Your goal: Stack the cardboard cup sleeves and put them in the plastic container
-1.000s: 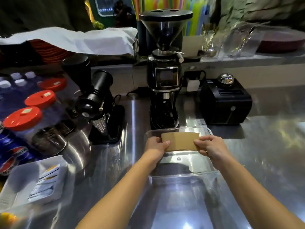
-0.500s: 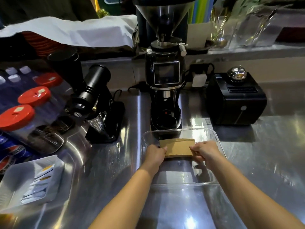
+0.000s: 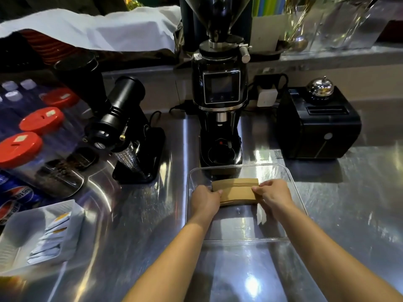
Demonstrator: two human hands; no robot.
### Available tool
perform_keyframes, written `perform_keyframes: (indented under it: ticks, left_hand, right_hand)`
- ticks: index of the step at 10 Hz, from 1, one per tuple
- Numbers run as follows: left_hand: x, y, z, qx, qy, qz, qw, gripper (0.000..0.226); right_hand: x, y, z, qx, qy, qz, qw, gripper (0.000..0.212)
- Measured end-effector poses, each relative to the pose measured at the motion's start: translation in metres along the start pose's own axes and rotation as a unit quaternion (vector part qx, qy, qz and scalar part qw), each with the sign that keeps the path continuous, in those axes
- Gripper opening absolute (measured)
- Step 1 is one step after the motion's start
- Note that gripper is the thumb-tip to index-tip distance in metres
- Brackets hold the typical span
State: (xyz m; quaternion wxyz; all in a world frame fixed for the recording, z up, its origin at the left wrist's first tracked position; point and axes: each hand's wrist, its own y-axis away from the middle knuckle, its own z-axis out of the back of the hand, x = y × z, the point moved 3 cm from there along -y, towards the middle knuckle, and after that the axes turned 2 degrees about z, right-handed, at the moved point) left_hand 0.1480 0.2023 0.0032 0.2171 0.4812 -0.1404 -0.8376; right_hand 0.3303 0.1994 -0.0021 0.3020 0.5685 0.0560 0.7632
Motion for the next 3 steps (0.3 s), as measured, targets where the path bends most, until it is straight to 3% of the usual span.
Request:
perform_keyframes:
  ticks: [1, 2, 3]
  left_hand:
    - [-0.003, 0.006, 0.001, 0.008, 0.027, 0.016, 0.999, 0.035]
    - [-0.016, 0.016, 0.006, 0.016, 0.021, -0.031, 0.999, 0.025]
    - [-0.035, 0.032, 0.024, -0.061, -0.065, -0.128, 0.988, 0.042]
  right_hand:
    - [-0.001, 0.001, 0.001, 0.013, -0.003, -0.008, 1.0, 0.016]
    - [0.005, 0.002, 0.005, 0.014, 0.049, 0.028, 0.998, 0.042]
    - [0.029, 0.019, 0.016, 0.001, 0.108, 0.113, 0.988, 0.055]
